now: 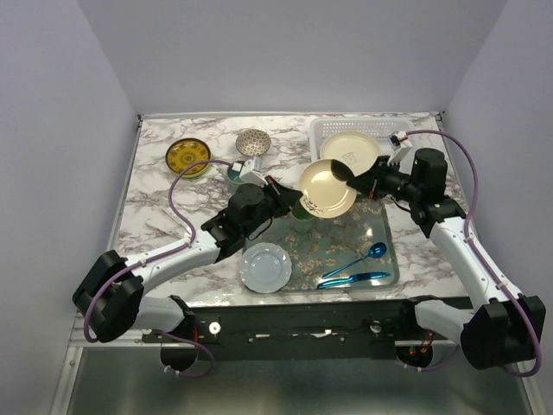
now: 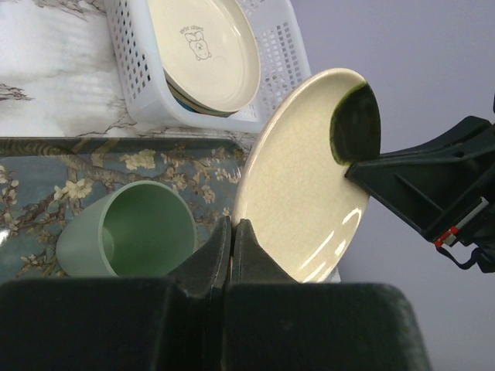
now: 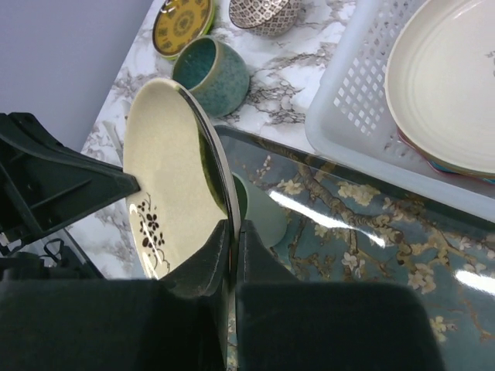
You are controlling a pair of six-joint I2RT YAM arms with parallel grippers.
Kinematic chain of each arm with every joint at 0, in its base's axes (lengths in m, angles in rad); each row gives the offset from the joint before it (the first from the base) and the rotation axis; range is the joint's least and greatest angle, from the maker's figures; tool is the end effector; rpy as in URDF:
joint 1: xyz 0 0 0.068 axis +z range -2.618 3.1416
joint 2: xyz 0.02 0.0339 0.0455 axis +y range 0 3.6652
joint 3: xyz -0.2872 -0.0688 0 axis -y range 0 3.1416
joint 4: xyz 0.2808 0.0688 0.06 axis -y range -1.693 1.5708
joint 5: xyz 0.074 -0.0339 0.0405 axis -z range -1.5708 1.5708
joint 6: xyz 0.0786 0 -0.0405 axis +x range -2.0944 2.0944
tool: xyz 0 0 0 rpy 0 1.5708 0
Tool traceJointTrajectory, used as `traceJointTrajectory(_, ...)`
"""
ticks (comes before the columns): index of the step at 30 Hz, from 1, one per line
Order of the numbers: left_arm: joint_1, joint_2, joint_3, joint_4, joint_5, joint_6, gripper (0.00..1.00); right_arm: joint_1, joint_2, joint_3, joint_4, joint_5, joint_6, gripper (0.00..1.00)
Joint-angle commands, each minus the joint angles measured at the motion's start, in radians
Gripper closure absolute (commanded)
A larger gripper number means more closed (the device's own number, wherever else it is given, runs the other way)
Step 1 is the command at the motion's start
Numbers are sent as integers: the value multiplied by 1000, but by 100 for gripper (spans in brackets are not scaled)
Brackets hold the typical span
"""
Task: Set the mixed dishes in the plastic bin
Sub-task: Pick up the plate at the center of the board, then place the plate in the plastic bin.
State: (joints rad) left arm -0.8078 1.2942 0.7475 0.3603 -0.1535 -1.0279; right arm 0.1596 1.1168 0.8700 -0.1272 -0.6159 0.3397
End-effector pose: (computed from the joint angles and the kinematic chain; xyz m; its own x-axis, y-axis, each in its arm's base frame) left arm 0.2586 -0.2531 0.2669 -0.5888 -0.6085 -0.5319 0.2057 0.5236 -0.8267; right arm 0.2985 0.0940 0.3107 -0.5602 0.1853 -0.8074 -0.5027 0.6986 0.5092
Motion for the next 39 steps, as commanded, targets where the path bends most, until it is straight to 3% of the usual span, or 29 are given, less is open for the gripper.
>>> traceJointTrajectory(1, -18, 4, 44, 52, -35, 23, 100, 3, 9, -12, 24, -24, -11, 99)
traceJointTrajectory(5, -21, 2, 47, 49, -23, 66, 99, -5, 5, -9, 23, -16, -21, 100)
traceJointTrajectory(6, -21, -2, 46, 49, -20, 77, 93, -8, 3, -8, 23, -16, -21, 100)
traceJointTrajectory(7, -21, -12, 41, 48, -18, 84, 74, -14, -2, -8, 23, -22, -18, 100)
traceJointTrajectory(10, -21, -41, 26, 36, -26, 126, 42, -41, -6, -6, 23, -37, -8, 99)
traceJointTrajectory(13, -21, -76, 15, 11, -37, 183, 24, -68, -9, -6, 24, -65, -4, 100)
traceJointTrajectory(16, -19, -119, 0, -30, -55, 236, 11, -89, -9, -3, 23, -80, -8, 100)
traceJointTrajectory(23, 2, -280, -56, -165, -122, 327, 1, -149, -6, -3, 23, -90, -24, 100)
traceJointTrajectory(30, 73, -495, -28, -464, -139, 429, 1, -178, 34, 35, 17, -19, -30, 100)
traceJointTrajectory(36, 114, -616, 101, -746, -191, 650, 1, -178, 173, 142, 3, 36, -33, 100)
traceJointTrajectory(39, 114, -651, 115, -806, -237, 732, 1, -178, 265, 233, -31, 67, -44, 99)
